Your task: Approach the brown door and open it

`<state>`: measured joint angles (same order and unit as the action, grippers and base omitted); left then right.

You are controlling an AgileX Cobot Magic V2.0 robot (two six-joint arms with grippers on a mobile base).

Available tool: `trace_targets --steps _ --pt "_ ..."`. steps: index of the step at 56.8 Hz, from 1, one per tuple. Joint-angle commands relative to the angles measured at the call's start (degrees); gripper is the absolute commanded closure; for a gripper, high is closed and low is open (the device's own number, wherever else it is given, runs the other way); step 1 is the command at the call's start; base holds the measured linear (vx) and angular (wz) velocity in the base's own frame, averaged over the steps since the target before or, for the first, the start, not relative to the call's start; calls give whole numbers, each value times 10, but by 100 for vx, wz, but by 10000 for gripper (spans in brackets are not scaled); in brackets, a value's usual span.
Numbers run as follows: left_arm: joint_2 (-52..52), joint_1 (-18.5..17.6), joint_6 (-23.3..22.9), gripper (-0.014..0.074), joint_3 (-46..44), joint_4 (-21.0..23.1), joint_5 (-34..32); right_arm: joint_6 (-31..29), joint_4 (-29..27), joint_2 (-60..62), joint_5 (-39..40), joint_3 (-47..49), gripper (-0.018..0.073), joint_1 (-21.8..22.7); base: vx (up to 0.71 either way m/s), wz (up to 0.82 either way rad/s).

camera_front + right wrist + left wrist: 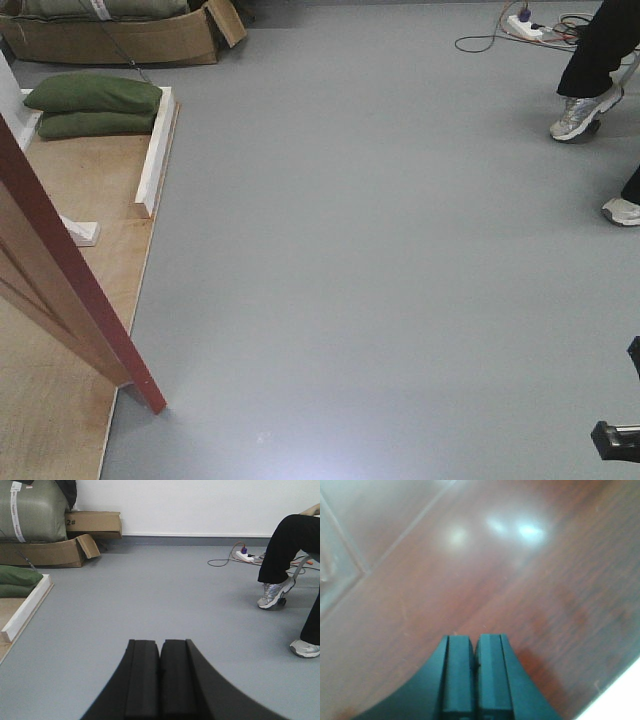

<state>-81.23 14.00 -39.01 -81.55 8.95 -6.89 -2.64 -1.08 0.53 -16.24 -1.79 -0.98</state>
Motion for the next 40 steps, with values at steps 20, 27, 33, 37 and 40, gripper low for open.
trace_targets --steps 20,27,33,37,40 --pt "19 -2 -2 600 -18 1 -46 -3 5 7 47 -2 559 1 4 -5" --pt "19 -2 -2 600 -18 1 -46 -3 5 7 47 -2 559 1 7 -8" --pt "19 -2 -2 600 -18 1 -46 -3 5 7 47 -2 559 1 8 -8" --pt "19 -2 -2 600 -18 1 -46 -3 5 7 47 -2 559 1 9 -8" --pt "19 -2 -2 600 -18 1 -46 -3 5 7 47 -2 559 1 9 -8"
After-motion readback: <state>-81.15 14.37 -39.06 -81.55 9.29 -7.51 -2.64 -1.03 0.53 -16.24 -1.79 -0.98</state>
